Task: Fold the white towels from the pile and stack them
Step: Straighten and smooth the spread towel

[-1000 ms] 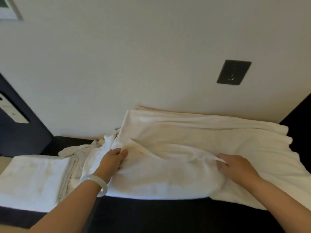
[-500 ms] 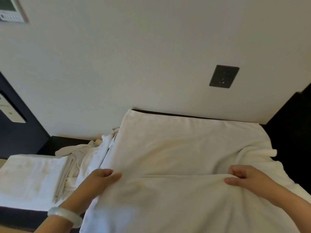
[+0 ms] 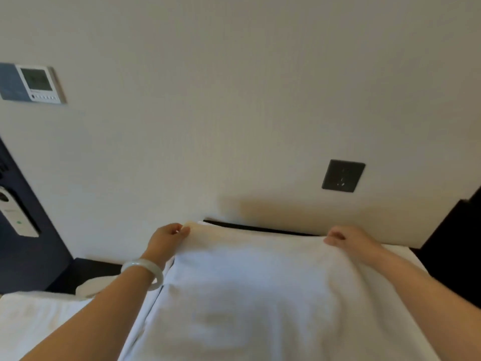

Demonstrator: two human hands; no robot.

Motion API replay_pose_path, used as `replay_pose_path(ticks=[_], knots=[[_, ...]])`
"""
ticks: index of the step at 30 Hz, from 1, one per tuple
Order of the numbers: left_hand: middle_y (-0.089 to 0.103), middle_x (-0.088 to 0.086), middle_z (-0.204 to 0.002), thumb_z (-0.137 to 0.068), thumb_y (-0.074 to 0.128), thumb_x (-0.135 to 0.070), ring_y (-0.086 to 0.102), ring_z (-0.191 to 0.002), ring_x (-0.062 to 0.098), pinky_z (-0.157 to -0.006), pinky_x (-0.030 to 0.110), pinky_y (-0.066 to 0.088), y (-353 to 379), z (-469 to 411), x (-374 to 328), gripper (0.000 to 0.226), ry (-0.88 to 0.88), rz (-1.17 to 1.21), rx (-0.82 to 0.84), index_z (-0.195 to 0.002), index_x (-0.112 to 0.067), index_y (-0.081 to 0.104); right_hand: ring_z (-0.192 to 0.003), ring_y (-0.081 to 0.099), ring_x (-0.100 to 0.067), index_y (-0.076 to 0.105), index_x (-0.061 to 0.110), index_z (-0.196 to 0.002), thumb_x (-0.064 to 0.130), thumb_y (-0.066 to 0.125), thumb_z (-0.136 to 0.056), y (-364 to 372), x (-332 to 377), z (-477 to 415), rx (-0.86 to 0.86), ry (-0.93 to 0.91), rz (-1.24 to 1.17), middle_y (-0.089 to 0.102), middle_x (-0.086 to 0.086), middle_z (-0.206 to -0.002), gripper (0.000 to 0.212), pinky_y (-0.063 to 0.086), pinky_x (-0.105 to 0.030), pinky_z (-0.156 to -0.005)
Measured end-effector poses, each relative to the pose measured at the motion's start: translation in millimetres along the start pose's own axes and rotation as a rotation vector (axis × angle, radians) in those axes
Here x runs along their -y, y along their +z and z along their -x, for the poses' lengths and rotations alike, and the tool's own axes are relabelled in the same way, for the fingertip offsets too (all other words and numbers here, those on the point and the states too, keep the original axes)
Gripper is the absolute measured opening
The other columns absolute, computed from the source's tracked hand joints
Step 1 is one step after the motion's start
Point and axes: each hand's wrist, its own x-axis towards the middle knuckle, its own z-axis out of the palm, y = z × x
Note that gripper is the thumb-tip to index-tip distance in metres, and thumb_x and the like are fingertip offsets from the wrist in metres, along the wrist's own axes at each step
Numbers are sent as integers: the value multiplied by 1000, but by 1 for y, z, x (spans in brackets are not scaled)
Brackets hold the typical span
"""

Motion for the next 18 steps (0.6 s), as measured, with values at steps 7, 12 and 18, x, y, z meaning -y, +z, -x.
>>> replay_pose_path(ticks=[7, 12, 18], knots=[[52, 2, -60, -94, 63, -23, 48, -59, 21, -59, 32, 41, 32, -45, 50, 28, -111, -226, 18, -68, -12, 59, -65, 45, -13, 51, 14, -73, 21, 58, -99, 61, -43, -42, 27, 96, 15, 53, 0, -70, 27, 34, -30, -61], [53, 5, -58, -92, 66, -30, 49, -55, 18, -56, 27, 37, 41, -58, 48, 39, -152, -199, 131, -63, -6, 58, -66, 51, -5, 64, 12, -76, 18, 65, -94, 68, -62, -57, 260, 80, -66, 59, 2, -70, 19, 37, -21, -64], [66, 11, -67, -90, 67, -29, 60, -59, 21, -59, 30, 46, 12, -75, 5, 22, -86, 120, 103, -78, -11, 69, -66, 58, -10, 72, 12, -82, 34, 70, -81, 5, -57, -75, 267, 123, -493, 68, -3, -72, 22, 45, -17, -59]])
